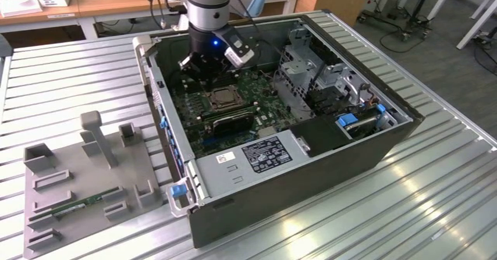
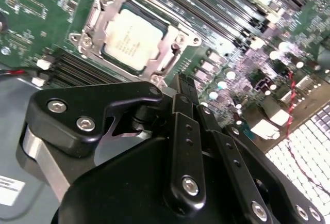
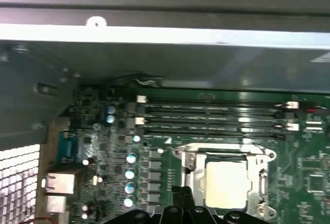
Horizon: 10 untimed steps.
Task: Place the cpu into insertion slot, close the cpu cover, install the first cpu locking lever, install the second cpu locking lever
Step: 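Install the first cpu locking lever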
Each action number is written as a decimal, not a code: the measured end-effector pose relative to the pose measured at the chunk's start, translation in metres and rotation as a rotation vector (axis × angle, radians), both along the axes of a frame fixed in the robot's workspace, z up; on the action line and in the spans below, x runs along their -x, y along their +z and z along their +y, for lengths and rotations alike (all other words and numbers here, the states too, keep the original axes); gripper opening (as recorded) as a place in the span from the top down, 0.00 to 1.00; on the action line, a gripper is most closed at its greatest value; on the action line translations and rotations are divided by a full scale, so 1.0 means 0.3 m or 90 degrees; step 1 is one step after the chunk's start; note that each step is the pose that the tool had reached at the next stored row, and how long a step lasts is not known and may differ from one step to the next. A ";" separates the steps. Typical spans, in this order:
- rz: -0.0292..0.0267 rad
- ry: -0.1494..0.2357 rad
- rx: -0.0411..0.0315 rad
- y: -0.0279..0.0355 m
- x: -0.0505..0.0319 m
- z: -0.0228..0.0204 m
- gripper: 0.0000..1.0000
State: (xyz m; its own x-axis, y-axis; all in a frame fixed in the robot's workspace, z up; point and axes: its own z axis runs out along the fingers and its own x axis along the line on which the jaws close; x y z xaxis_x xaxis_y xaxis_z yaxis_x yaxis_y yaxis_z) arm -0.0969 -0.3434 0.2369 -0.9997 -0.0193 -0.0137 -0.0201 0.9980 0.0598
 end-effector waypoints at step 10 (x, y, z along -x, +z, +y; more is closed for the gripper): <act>-0.0001 0.000 0.0000 -0.003 0.040 0.000 0.89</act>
